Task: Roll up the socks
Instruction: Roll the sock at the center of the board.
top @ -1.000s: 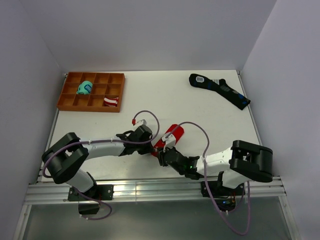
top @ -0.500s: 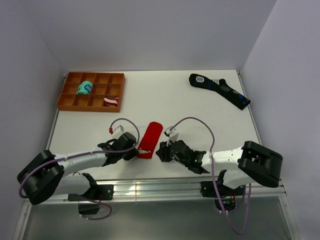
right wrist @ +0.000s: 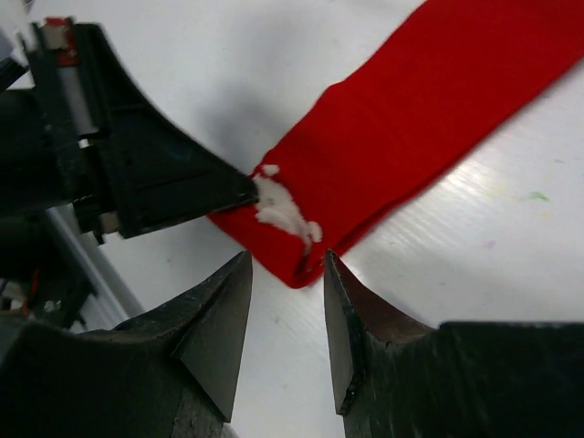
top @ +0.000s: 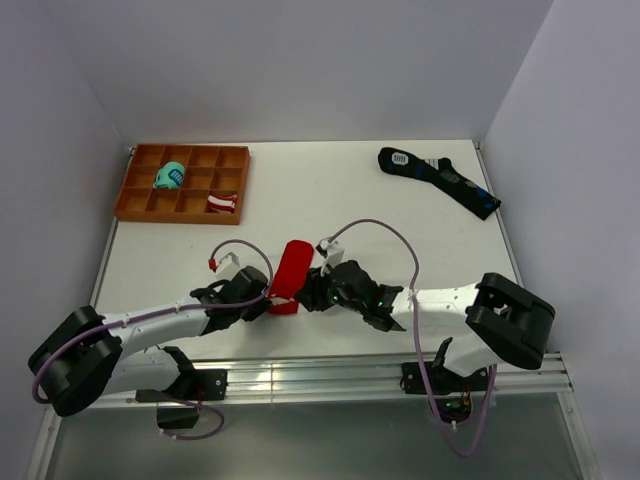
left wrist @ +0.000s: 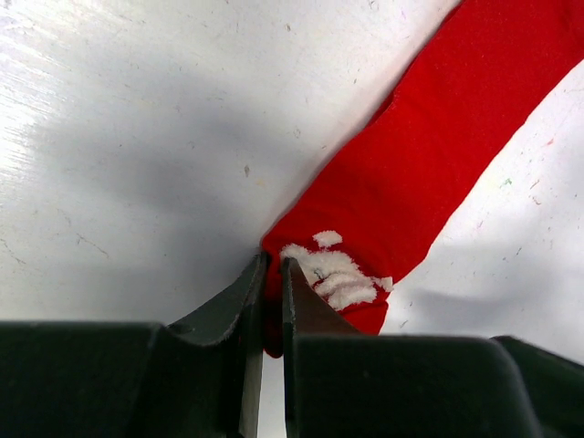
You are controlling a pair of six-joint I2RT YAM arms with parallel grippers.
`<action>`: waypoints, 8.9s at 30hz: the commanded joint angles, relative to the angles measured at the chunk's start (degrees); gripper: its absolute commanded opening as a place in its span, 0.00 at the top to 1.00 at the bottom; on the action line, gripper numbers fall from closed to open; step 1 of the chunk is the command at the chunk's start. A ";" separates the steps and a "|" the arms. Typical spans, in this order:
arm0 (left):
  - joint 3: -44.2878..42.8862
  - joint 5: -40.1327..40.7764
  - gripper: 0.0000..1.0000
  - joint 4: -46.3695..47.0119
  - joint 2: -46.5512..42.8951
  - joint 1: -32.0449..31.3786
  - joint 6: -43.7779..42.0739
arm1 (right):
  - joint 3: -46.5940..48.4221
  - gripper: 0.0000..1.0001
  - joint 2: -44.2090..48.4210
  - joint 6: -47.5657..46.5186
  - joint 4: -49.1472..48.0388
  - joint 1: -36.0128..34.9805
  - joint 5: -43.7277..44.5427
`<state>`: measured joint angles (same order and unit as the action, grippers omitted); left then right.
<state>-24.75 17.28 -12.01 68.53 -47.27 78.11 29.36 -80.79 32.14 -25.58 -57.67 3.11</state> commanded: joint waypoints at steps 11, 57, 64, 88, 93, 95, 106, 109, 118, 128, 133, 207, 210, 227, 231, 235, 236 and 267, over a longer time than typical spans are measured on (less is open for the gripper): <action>1.81 2.15 1.00 -3.20 2.66 0.24 0.12 | 0.08 0.57 -12.02 4.25 -14.58 -0.95 -8.66; 1.81 1.88 1.00 -2.67 3.89 0.24 1.43 | 2.28 0.57 -16.67 4.86 -15.02 1.33 -10.76; 1.02 2.06 1.00 -3.02 4.24 0.24 1.52 | 0.26 0.69 -17.82 8.28 -14.84 2.21 -10.32; 8.57 6.36 0.60 5.32 -13.33 0.16 -3.39 | -3.00 1.00 -15.54 15.06 -2.83 8.63 -13.57; 12.88 8.12 0.59 14.89 -18.68 -1.77 -7.79 | -0.37 1.00 -14.13 14.10 6.92 10.56 -14.98; 14.46 8.82 0.58 19.36 -19.84 -3.00 -10.33 | 0.34 1.00 -14.65 13.83 8.96 11.35 -17.87; 19.38 7.87 0.56 40.71 -13.52 -7.58 -22.80 | 3.59 1.00 -18.08 10.66 17.14 17.41 -25.70; 19.74 6.37 0.56 45.92 -9.48 -7.67 -24.05 | 3.60 1.00 -19.05 10.66 17.58 18.64 -27.81; 24.57 1.18 0.52 62.10 -6.39 -7.84 -26.86 | 4.47 1.00 -21.86 10.14 19.69 20.58 -30.10; 21.59 0.30 0.59 57.19 -2.27 -7.84 -29.15 | 5.61 1.00 -23.35 10.57 21.62 21.28 -30.97; 22.12 0.74 0.58 58.59 -1.21 -7.84 -30.29 | 5.79 1.00 -24.15 9.96 22.33 21.90 -31.33; 17.28 3.55 0.56 60.08 6.62 -8.37 -30.20 | 7.81 1.00 -27.05 8.38 26.29 23.74 -32.91; 17.20 3.46 0.55 60.09 5.48 -8.46 -30.82 | 7.64 1.00 -27.13 8.38 26.11 23.83 -33.00; 14.12 3.81 0.55 55.26 10.83 -8.46 -28.45 | 7.55 1.00 -27.57 8.46 25.85 23.92 -33.26; 12.37 4.34 0.55 51.83 11.88 -8.46 -28.62 | 7.37 1.00 -27.66 8.55 25.76 23.92 -33.26; 11.31 5.04 0.57 49.55 12.59 -8.46 -27.75 | 7.11 1.00 -27.66 8.55 25.85 23.92 -33.35; 10.44 5.31 0.57 48.50 13.03 -8.46 -27.05 | 7.11 1.00 -27.75 8.55 25.85 23.92 -33.35; -3.81 6.27 0.93 16.51 19.00 -8.46 -18.52 | 2.98 0.95 -22.14 7.15 21.10 24.36 -25.18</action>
<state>-27.35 23.90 16.97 85.17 -55.35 57.49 36.93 -100.92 45.08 -14.37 -33.58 -38.33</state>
